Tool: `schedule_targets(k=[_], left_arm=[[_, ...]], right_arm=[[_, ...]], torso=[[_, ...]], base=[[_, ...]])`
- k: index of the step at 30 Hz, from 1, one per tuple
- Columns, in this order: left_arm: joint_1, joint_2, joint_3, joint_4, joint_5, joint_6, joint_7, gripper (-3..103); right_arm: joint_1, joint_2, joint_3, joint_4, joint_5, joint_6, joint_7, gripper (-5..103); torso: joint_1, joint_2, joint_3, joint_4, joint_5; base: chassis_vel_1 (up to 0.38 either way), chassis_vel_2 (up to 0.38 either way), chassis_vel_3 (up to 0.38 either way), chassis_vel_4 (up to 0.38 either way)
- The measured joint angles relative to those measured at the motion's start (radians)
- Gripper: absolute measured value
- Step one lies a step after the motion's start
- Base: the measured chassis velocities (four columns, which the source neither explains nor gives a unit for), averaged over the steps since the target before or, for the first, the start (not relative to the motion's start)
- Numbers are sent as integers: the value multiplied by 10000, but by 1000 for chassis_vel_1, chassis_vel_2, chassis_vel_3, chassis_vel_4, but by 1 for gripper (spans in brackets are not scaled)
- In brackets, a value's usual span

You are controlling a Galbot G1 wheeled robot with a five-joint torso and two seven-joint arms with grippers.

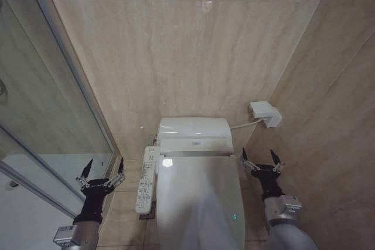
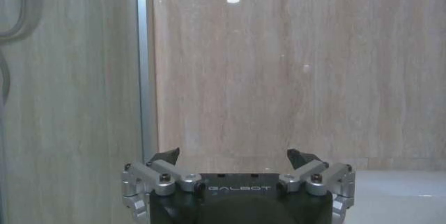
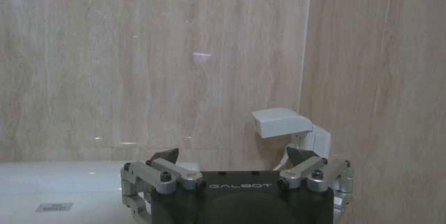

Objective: Open the toilet lid, clean the toilet bowl with a toilet brush, close the toilet lid, and flush.

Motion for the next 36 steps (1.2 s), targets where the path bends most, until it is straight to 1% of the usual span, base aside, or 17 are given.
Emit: schedule_targets(k=[9,12,13,16,21,26,36], left_arm=[[-37,18,-28,74,-4,-86,131,100],[-39,33,-87,143,48,-248,461,100],[-39,33,-87,143,48,-248,461,100],[-17,110,-240,237,80,-549,937,100],[-19,109,-327,266,68,-640,1171,100],[-3,62,-309,294,68,-695,1300,100],[-7,37,-283,375,163,-686,1298,100]], right_arm=[[0,0,0,0,0,0,0,100],[0,0,0,0,0,0,0,100],[0,0,0,0,0,0,0,100],[0,0,0,0,0,0,0,100],[0,0,0,0,0,0,0,100],[0,0,0,0,0,0,0,100],[0,0,0,0,0,0,0,100]], torso=[[0,0,0,0,0],[0,0,0,0,0],[0,0,0,0,0],[0,0,0,0,0],[0,0,0,0,0],[0,0,0,0,0],[0,0,0,0,0]], base=[[0,0,0,0],[0,0,0,0],[0,0,0,0],[0,0,0,0],[0,0,0,0],[0,0,0,0],[0,0,0,0]])
